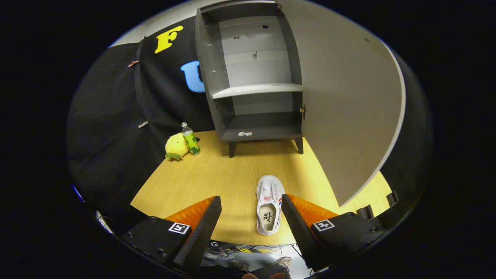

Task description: Open the shoe cabinet door, grab the shoes and put them into the shoe cabinet, then close the shoe cabinet door.

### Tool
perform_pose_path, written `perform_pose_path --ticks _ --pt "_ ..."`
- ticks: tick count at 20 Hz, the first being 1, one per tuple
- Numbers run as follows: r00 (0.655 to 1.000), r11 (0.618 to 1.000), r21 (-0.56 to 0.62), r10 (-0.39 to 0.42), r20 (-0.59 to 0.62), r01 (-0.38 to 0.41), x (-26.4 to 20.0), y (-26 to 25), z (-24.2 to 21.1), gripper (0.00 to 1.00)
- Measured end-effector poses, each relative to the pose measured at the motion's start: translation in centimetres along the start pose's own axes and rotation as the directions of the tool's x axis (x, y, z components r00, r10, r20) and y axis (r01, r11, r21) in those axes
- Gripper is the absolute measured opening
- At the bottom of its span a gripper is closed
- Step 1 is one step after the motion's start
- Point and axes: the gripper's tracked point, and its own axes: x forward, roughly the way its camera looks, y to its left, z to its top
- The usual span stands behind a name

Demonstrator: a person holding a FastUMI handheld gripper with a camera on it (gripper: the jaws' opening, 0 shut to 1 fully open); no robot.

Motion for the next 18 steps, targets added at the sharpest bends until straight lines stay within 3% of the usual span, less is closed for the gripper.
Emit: perform_pose_path --ticks 6,10,12,15,16,18 --pt "0.991 0.999 0.017 -0.03 -0.132 0.032 7.4 -1.2 -7.0 0.98" --pt "0.983 0.998 0.054 -0.028 -0.181 0.038 10.8 -1.6 -10.1 0.91" --pt "0.986 0.997 0.067 -0.023 -0.163 0.035 12.5 -1.3 -10.2 0.91" --pt "0.993 0.997 0.052 -0.048 -0.111 0.054 15.2 -1.4 -10.1 0.8" --pt "0.993 0.996 0.038 -0.081 -0.085 0.084 16.0 -1.9 -9.8 0.8" --pt "0.988 0.989 0.012 -0.148 -0.041 0.149 17.5 -3.3 -9.6 0.71"
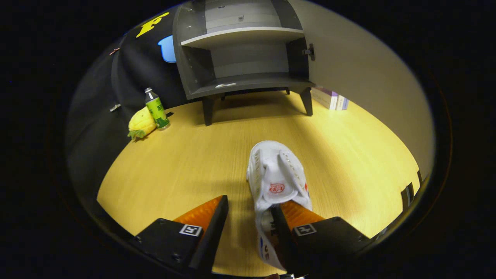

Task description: Open the shoe cabinet door, grab the shoes and put them into the shoe cabinet, then close the shoe cabinet door.

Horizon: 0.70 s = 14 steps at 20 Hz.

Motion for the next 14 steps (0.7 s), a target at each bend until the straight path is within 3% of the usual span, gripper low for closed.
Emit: perform_pose_path --ticks 1,4,6,8,10,14 --pt "1.0 1.0 0.012 -0.006 0.012 0.005 0.6 0.0 0.1 0.57" --pt "0.999 1.0 0.028 -0.016 0.051 0.014 1.6 -0.3 0.8 0.54" --pt "0.997 0.997 0.07 0.04 0.063 -0.044 2.5 0.3 1.2 0.41" --pt "0.997 0.992 0.106 0.063 0.055 -0.068 2.6 0.7 1.3 0.14" --pt "0.997 0.991 0.111 0.071 0.041 -0.075 2.3 0.5 1.5 0.06" --pt "0.996 0.993 0.092 0.076 0.052 -0.08 0.6 0.3 3.9 0.06"
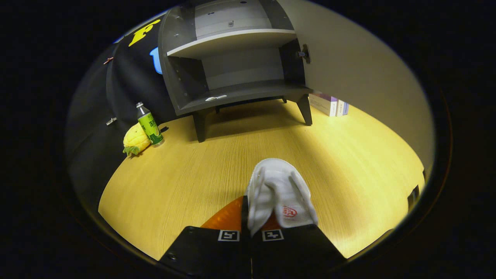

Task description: Open the shoe cabinet door, grab the shoes and put them into the shoe cabinet, then close the shoe cabinet door.

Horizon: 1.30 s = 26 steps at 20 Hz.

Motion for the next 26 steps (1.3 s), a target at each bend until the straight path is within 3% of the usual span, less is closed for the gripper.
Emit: perform_pose_path --ticks 7,14,20,26 --pt "0.997 1.0 0.002 0.009 0.081 -0.009 -5.9 2.4 10.3 0.06" --pt "0.986 0.998 -0.045 0.06 0.155 -0.054 -9.3 7.5 23.9 0.06" --pt "0.957 0.995 -0.08 0.078 0.278 -0.058 -7.3 10.4 36.5 0.06" --pt "0.951 0.998 -0.06 0.052 0.305 -0.035 -1.1 11.7 44.0 0.06"
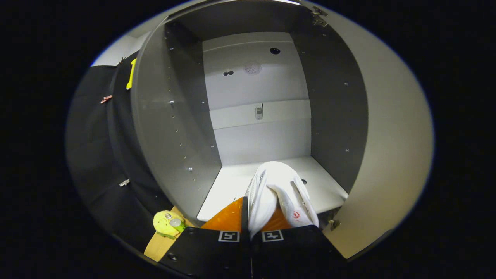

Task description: Open the shoe cabinet door, grab the shoes and put them into the shoe cabinet, then close the shoe cabinet door.

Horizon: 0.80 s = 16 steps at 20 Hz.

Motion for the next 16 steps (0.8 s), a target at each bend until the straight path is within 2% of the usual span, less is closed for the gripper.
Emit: perform_pose_path --ticks 9,13,16 --pt "0.994 0.999 -0.031 -0.04 -0.105 0.037 11.8 -1.0 -0.3 0.06" --pt "0.992 0.997 -0.049 -0.057 -0.114 0.051 15.8 -1.4 0.3 0.06" --pt "0.987 0.992 -0.111 -0.082 -0.137 0.067 17.5 -1.7 -1.0 0.06"
